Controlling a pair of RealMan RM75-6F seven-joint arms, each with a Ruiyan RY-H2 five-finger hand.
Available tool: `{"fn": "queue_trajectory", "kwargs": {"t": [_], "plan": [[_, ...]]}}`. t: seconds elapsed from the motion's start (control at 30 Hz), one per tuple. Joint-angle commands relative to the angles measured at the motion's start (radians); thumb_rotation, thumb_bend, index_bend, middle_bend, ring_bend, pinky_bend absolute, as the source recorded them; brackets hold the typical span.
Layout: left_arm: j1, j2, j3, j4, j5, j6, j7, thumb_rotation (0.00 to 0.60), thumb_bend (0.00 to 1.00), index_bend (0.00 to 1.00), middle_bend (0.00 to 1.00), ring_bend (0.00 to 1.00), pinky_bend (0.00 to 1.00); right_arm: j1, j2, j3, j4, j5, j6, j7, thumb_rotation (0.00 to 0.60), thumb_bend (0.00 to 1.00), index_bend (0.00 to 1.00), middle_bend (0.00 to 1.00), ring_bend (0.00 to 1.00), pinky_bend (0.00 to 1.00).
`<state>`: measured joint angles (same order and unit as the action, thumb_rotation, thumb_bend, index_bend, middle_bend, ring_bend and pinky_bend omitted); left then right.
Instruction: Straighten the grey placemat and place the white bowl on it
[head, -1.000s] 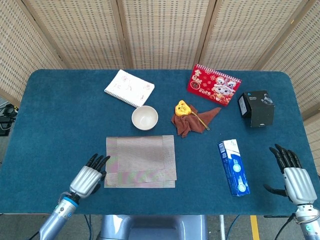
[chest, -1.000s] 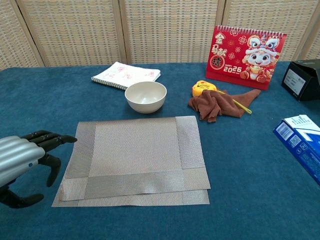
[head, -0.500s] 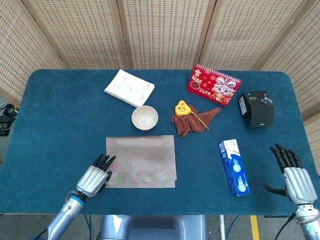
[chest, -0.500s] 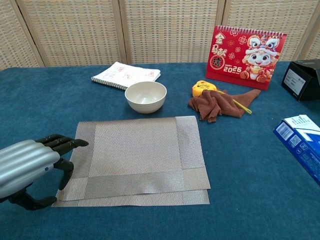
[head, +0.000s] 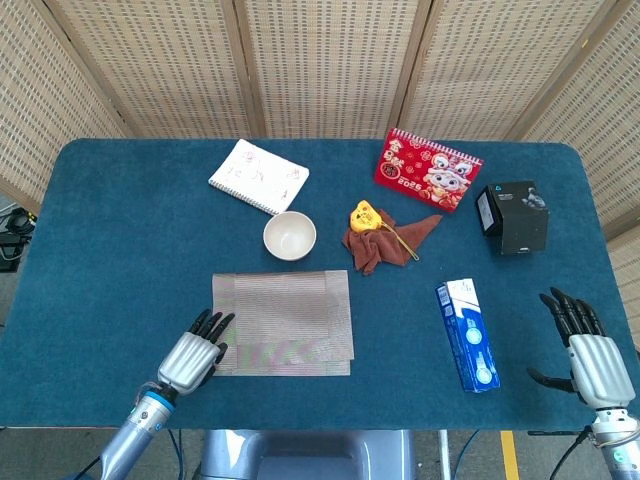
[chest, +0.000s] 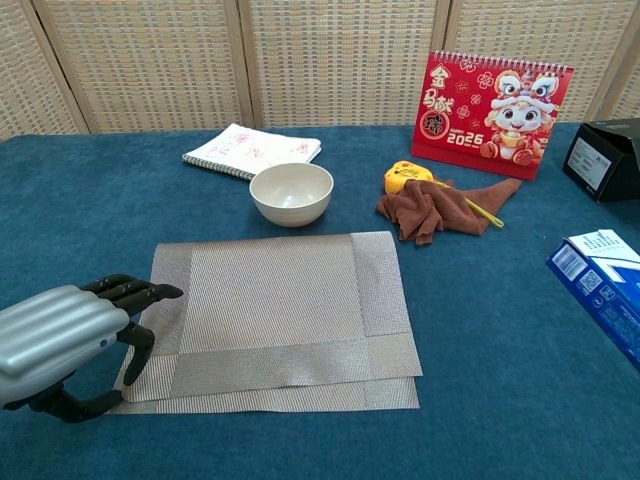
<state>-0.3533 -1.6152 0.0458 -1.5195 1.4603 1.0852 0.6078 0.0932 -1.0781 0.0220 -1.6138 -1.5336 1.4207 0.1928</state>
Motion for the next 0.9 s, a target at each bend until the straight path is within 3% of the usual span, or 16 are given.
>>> {"fn": "queue_trajectory", "kwargs": {"t": [0.03, 0.43, 0.7, 0.9], "plan": [[-0.002, -0.005, 0.001, 0.000, -0.006, -0.003, -0.003, 0.600, 0.40, 0.56, 0.00, 0.00, 0.00, 0.000, 0.000, 0.000, 0.000, 0.001, 0.000, 0.001, 0.600, 0.06, 0.05, 0.00, 0.00, 0.00], [-0.009, -0.004, 0.007, -0.003, -0.024, -0.002, 0.008, 0.600, 0.41, 0.56, 0.00, 0.00, 0.00, -0.001, 0.002, 0.001, -0.002, 0.002, 0.000, 0.003, 0.600, 0.06, 0.05, 0.00, 0.00, 0.00], [-0.012, -0.009, 0.013, 0.001, -0.032, -0.001, 0.005, 0.600, 0.52, 0.59, 0.00, 0.00, 0.00, 0.000, 0.004, -0.002, -0.005, -0.001, -0.003, 0.007, 0.600, 0.06, 0.05, 0.00, 0.00, 0.00], [-0.013, -0.010, 0.014, 0.005, -0.034, 0.006, 0.003, 0.600, 0.55, 0.60, 0.00, 0.00, 0.00, 0.000, 0.006, -0.002, -0.006, -0.001, -0.003, 0.012, 0.600, 0.06, 0.05, 0.00, 0.00, 0.00]]}}
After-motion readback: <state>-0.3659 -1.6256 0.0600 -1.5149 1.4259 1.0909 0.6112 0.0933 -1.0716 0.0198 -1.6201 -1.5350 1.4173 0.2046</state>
